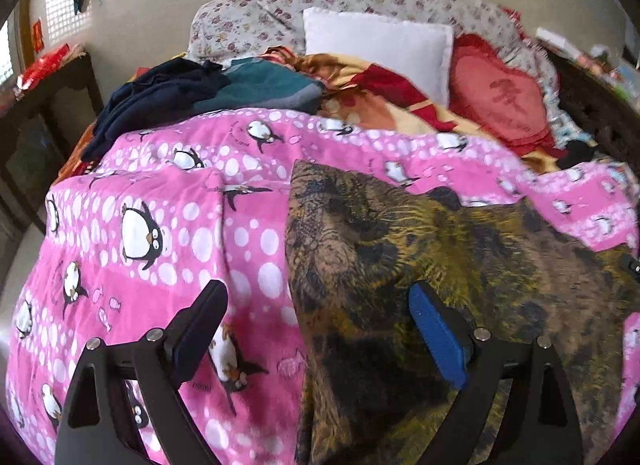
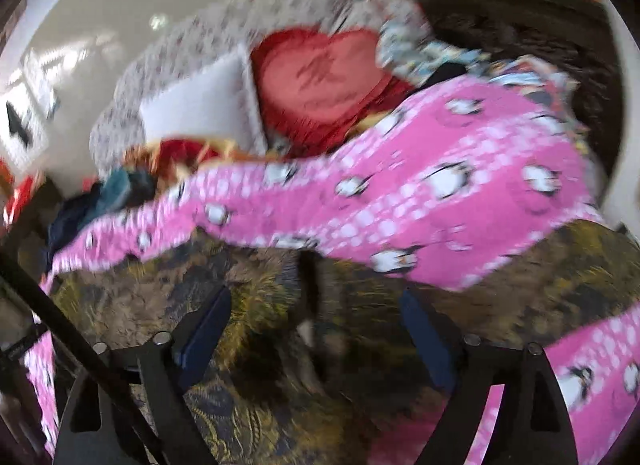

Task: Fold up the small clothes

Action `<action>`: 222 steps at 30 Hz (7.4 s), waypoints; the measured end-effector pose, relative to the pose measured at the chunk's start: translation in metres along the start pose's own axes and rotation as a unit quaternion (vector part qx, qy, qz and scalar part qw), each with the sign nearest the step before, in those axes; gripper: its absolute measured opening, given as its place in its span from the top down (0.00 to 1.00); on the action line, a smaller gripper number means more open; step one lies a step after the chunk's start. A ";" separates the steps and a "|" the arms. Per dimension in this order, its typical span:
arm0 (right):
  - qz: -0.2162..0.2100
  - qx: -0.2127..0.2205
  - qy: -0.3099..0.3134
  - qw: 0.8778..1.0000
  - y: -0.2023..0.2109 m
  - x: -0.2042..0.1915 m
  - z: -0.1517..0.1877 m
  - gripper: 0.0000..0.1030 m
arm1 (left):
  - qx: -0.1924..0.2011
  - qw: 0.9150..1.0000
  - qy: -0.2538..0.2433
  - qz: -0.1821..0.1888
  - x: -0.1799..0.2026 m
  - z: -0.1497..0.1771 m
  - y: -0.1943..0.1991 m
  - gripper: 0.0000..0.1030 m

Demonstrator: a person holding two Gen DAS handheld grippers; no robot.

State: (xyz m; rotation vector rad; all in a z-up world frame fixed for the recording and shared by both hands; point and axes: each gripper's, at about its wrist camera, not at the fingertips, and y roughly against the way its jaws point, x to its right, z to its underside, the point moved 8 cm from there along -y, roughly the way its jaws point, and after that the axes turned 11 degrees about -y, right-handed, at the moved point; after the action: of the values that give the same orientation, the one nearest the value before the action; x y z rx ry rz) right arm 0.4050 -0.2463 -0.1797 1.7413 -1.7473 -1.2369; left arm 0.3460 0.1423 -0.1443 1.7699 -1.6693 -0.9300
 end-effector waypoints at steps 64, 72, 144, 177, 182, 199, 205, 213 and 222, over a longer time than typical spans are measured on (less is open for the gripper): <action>0.056 -0.018 0.083 0.995 0.033 0.024 0.082 0.93 | 0.001 0.996 0.058 -0.064 -0.066 -0.009 -0.026 0.09; -0.028 0.037 0.072 0.996 0.085 -0.019 0.063 0.35 | -0.006 0.994 0.071 -0.081 -0.079 -0.004 -0.014 0.09; 0.051 0.062 -0.173 0.982 0.087 0.189 0.059 0.16 | -0.008 0.995 -0.032 0.090 0.084 0.045 0.056 0.09; -0.222 0.099 0.124 0.962 0.204 -0.189 -0.018 0.91 | 0.020 0.996 0.055 0.065 -0.015 0.050 0.078 0.09; -0.227 -0.020 0.161 0.960 0.069 -0.276 0.070 0.88 | 0.013 0.994 0.091 0.053 -0.049 0.059 0.073 0.10; -0.149 -0.033 0.130 0.980 0.062 -0.110 0.108 0.17 | 0.000 0.994 0.047 0.098 0.005 0.036 0.038 0.09; -0.106 0.025 0.071 0.991 0.081 -0.049 0.062 0.17 | -0.009 0.995 0.016 0.100 0.037 0.022 0.017 0.09; -0.036 0.061 -0.029 0.997 0.054 0.009 -0.007 0.17 | -0.002 0.995 -0.014 0.096 0.049 0.003 0.018 0.88; -0.045 -0.027 -0.005 0.999 -0.025 -0.016 -0.011 0.90 | 0.045 0.996 -0.011 0.079 0.014 -0.026 0.049 0.95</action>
State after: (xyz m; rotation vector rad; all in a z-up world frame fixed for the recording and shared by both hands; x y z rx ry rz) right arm 0.4312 -0.2312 -0.1886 1.8039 -1.6416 -1.3185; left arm 0.3358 0.1215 -0.0918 1.6613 -1.8624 -0.8186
